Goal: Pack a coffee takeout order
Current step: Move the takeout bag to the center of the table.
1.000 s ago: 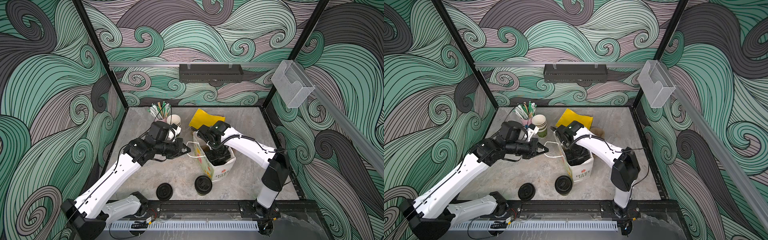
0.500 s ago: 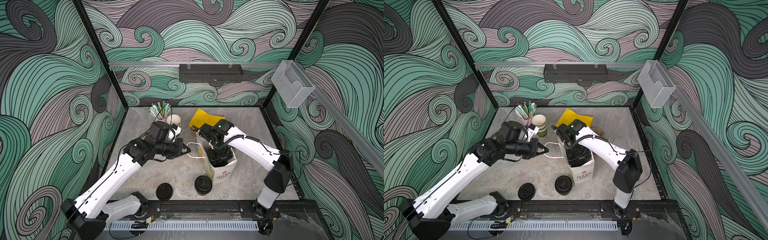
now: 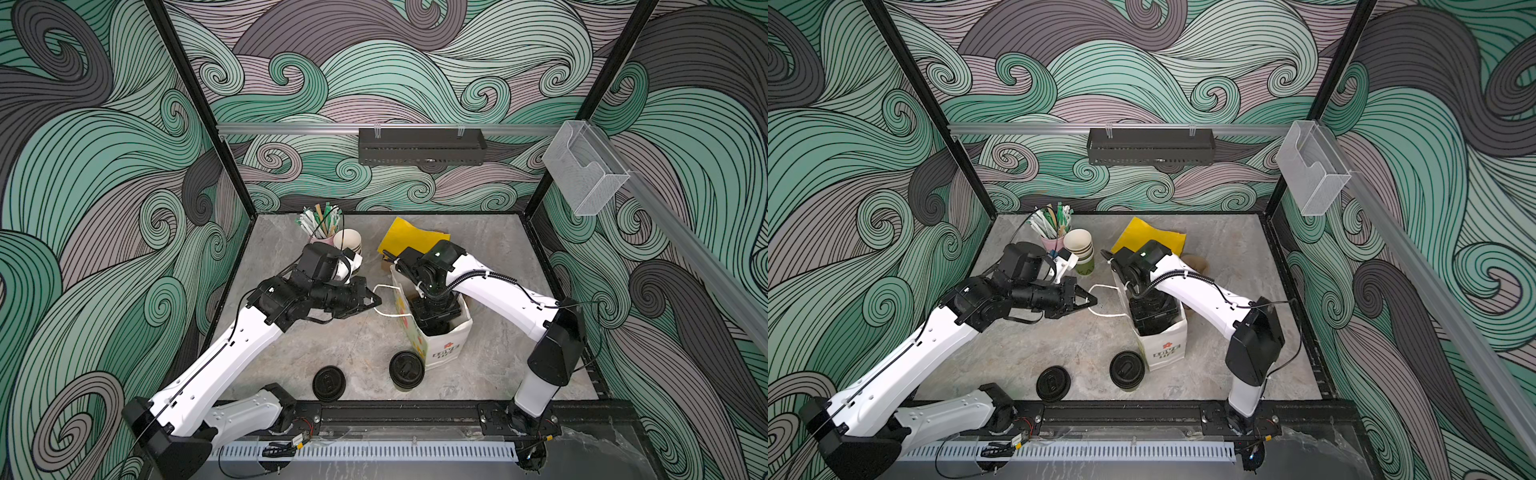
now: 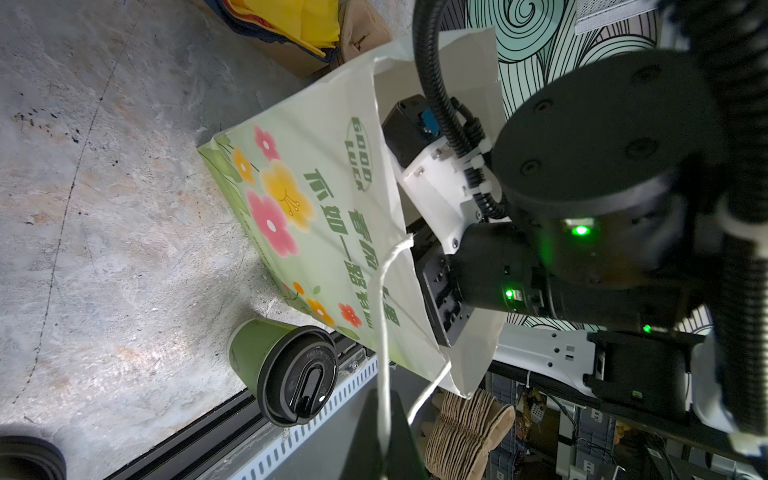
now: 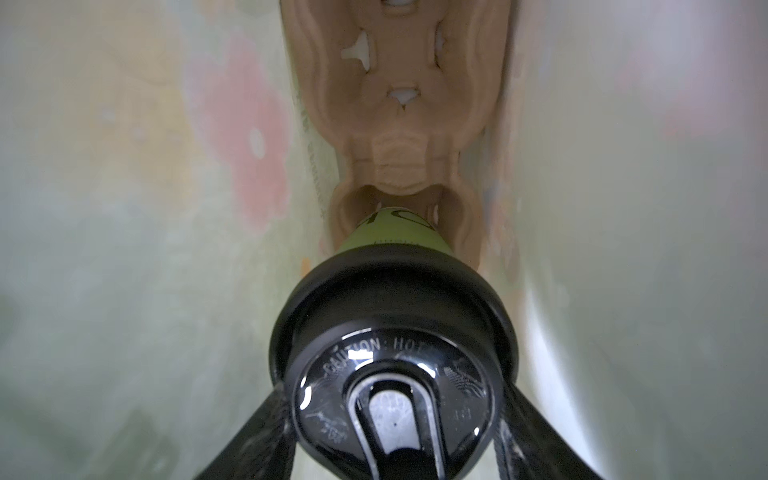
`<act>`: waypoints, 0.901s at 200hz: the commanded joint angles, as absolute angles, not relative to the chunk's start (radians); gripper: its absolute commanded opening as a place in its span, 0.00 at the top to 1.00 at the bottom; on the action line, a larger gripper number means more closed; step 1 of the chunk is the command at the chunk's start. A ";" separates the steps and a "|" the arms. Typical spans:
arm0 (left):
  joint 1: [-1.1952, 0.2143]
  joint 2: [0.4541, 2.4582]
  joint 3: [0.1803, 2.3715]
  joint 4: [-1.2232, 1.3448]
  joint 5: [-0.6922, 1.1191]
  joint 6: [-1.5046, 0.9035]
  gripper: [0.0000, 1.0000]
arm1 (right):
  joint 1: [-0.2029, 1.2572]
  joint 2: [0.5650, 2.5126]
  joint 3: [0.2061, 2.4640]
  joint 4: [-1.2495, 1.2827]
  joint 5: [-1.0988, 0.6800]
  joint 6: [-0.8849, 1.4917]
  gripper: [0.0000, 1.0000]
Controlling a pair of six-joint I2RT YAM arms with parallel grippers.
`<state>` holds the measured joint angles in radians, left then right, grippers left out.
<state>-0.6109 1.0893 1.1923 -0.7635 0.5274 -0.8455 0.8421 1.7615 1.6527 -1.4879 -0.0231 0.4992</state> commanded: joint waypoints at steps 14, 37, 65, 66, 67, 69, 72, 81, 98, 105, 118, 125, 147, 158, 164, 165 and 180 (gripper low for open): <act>-0.608 1.091 1.216 -0.782 0.522 -0.830 1.00 | 0.845 1.757 1.610 -1.458 -0.010 0.522 0.35; -0.608 1.094 1.219 -0.783 0.521 -0.830 1.00 | 0.845 1.760 1.599 -1.444 -0.002 0.517 0.35; -0.608 1.097 1.226 -0.788 0.523 -0.826 1.00 | 0.845 1.761 1.586 -1.426 0.006 0.520 0.35; -0.608 1.097 1.226 -0.788 0.523 -0.826 1.00 | 0.845 1.760 1.585 -1.425 0.006 0.519 0.35; -0.608 1.097 1.227 -0.788 0.523 -0.827 1.00 | 0.845 1.760 1.585 -1.423 0.006 0.520 0.35; -0.609 1.097 1.227 -0.789 0.523 -0.826 1.00 | 0.845 1.760 1.584 -1.422 0.006 0.520 0.35; -0.608 1.097 1.227 -0.791 0.523 -0.825 1.00 | 0.845 1.760 1.581 -1.419 0.006 0.520 0.35; -0.608 1.097 1.226 -0.792 0.522 -0.825 1.00 | 0.845 1.761 1.574 -1.411 0.006 0.522 0.35; -0.608 1.095 1.227 -0.793 0.523 -0.824 1.00 | 0.845 1.759 1.559 -1.394 0.002 0.525 0.35; -0.608 1.094 1.227 -0.794 0.522 -0.824 1.00 | 0.845 1.758 1.553 -1.388 0.000 0.527 0.35; -0.609 1.094 1.227 -0.796 0.523 -0.824 1.00 | 0.845 1.756 1.542 -1.378 0.000 0.531 0.35; -0.609 1.092 1.226 -0.798 0.523 -0.824 1.00 | 0.846 1.755 1.536 -1.371 -0.002 0.532 0.35; -0.609 1.091 1.225 -0.798 0.523 -0.824 1.00 | 0.845 1.751 1.517 -1.356 -0.005 0.537 0.35; -0.609 1.091 1.226 -0.798 0.523 -0.824 1.00 | 0.845 1.752 1.506 -1.349 -0.008 0.537 0.35; -0.608 1.091 1.226 -0.798 0.523 -0.824 1.00 | 0.845 1.751 1.500 -1.346 -0.010 0.538 0.35; -0.608 1.091 1.226 -0.798 0.523 -0.824 1.00 | 0.845 1.750 1.500 -1.346 -0.010 0.538 0.35; -0.608 1.089 1.225 -0.798 0.523 -0.824 1.00 | 0.845 1.750 1.486 -1.337 -0.015 0.539 0.35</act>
<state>-0.6109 1.0908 1.1931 -0.7715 0.5274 -0.8413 0.8429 1.7317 1.5368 -1.3693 -0.0082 0.5159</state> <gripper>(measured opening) 0.048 0.673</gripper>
